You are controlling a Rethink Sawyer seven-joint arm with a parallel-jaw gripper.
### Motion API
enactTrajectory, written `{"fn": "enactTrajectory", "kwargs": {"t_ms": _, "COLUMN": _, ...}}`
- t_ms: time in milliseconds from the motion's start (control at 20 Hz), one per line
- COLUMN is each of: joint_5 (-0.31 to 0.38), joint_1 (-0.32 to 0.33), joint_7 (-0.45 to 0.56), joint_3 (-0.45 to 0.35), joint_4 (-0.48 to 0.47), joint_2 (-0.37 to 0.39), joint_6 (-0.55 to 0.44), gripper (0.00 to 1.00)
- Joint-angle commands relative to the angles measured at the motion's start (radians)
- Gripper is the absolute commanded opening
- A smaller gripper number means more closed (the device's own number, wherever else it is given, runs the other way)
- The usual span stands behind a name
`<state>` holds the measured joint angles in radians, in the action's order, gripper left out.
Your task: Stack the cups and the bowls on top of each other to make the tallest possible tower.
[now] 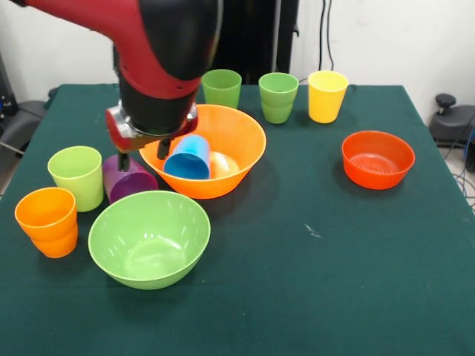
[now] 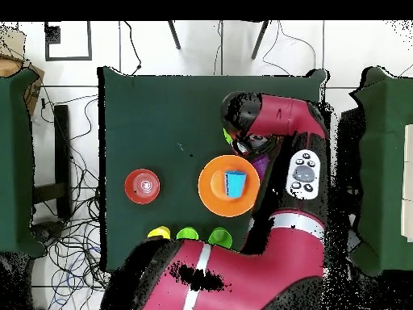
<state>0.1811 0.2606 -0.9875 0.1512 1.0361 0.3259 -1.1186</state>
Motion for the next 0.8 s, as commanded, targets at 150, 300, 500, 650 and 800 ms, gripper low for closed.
{"fn": "enactTrajectory", "kwargs": {"t_ms": 150, "joint_5": 0.020, "joint_1": 0.011, "joint_7": 0.075, "joint_3": -0.141, "joint_4": -0.025, "joint_2": -0.056, "joint_6": -0.123, "gripper": 1.00}}
{"fn": "enactTrajectory", "kwargs": {"t_ms": 300, "joint_5": 0.042, "joint_1": -0.004, "joint_7": 0.064, "joint_3": -0.130, "joint_4": -0.087, "joint_2": -0.100, "joint_6": -0.152, "gripper": 1.00}}
{"fn": "enactTrajectory", "kwargs": {"t_ms": 500, "joint_5": 0.053, "joint_1": -0.007, "joint_7": 0.070, "joint_3": -0.130, "joint_4": -0.120, "joint_2": -0.134, "joint_6": -0.133, "gripper": 1.00}}
{"fn": "enactTrajectory", "kwargs": {"t_ms": 650, "joint_5": 0.077, "joint_1": -0.016, "joint_7": 0.103, "joint_3": -0.121, "joint_4": -0.155, "joint_2": -0.172, "joint_6": -0.140, "gripper": 1.00}}
{"fn": "enactTrajectory", "kwargs": {"t_ms": 800, "joint_5": 0.089, "joint_1": -0.023, "joint_7": 0.121, "joint_3": -0.117, "joint_4": -0.195, "joint_2": -0.221, "joint_6": -0.138, "gripper": 1.00}}
